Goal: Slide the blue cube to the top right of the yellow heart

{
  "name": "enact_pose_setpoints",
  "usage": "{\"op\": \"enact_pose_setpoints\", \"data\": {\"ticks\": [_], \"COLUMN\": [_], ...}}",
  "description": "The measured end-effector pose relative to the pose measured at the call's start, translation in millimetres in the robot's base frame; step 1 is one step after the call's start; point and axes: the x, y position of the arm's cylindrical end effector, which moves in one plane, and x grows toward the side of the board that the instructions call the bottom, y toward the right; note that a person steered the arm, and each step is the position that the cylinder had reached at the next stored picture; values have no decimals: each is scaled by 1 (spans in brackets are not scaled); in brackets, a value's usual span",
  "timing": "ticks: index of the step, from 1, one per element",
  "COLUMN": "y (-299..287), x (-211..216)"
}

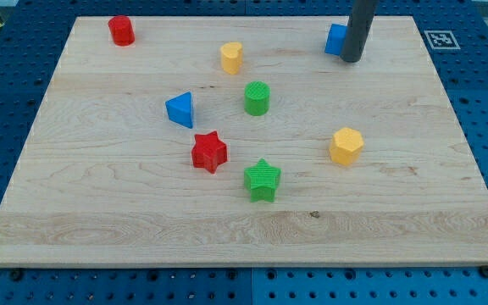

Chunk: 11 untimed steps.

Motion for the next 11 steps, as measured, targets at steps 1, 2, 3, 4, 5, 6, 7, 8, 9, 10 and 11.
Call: {"op": "enact_pose_setpoints", "data": {"ticks": [1,2,3,4,5,6,7,8,9,10,11], "y": [0,12,70,75,52,42,36,13,-24,-53,-70], "x": [-6,-6,-8,-25,-41,-41,-41,-40,-39,-37,-31]}}
